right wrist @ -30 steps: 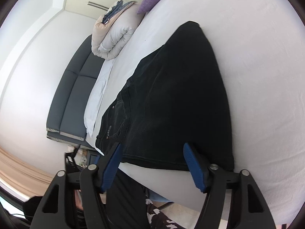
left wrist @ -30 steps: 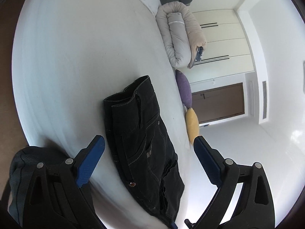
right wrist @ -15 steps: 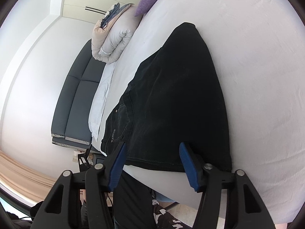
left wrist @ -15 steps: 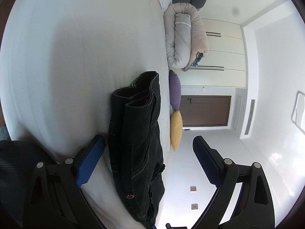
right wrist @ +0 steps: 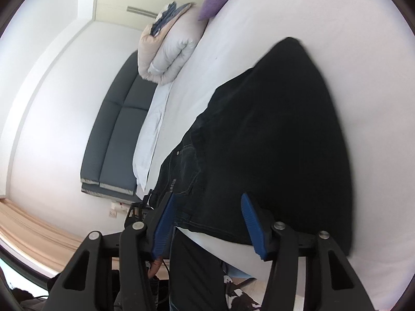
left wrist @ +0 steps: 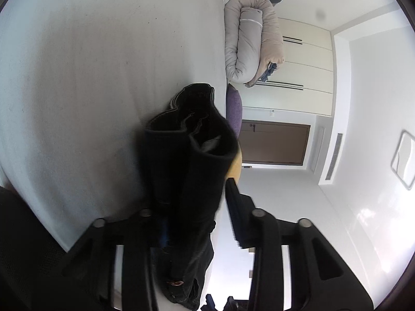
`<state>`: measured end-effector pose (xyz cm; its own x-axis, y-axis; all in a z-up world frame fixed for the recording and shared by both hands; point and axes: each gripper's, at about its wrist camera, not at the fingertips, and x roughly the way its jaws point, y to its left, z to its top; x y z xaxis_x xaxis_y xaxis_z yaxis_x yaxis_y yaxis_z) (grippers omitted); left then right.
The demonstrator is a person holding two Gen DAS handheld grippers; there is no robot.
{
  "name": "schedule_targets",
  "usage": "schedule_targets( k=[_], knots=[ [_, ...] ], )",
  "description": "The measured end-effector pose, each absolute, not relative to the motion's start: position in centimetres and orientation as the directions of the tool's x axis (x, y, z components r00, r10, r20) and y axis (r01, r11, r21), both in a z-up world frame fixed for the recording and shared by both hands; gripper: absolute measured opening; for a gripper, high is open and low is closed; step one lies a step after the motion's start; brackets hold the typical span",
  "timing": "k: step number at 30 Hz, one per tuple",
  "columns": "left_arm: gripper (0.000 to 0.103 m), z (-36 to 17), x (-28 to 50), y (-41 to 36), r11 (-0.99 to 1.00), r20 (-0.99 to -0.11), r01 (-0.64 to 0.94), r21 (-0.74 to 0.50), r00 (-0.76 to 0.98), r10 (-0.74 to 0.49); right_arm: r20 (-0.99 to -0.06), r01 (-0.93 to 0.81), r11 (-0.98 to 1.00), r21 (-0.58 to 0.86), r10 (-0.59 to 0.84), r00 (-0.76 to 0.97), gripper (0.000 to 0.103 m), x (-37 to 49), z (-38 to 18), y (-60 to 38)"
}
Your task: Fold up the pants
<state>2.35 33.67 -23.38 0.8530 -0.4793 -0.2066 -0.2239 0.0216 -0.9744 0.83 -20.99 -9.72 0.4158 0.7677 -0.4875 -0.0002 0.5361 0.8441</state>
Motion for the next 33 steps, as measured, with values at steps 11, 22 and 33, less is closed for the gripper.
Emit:
schedule_targets(
  k=[11, 22, 33],
  knots=[
    [0.015, -17.8, 3.6, 31.6, 0.375, -0.364, -0.208, -0.903, 0.835, -0.413, -0.626, -0.111, 0.651, 0.751, 0.755, 0.196, 0.032, 12.3, -9.5, -8.7],
    [0.015, -11.1, 4.7, 26.4, 0.64, -0.412, -0.083, -0.764, 0.826, -0.384, -0.698, 0.019, 0.701, 0.713, 0.707, 0.113, 0.0, 15.3, -15.1, -6.8],
    [0.015, -3.9, 8.6, 13.1, 0.853, -0.453, 0.19, -0.487, 0.78, -0.432, -0.599, 0.008, 0.608, 0.794, 0.781, 0.177, 0.004, 13.5, -15.5, -10.2]
  ],
)
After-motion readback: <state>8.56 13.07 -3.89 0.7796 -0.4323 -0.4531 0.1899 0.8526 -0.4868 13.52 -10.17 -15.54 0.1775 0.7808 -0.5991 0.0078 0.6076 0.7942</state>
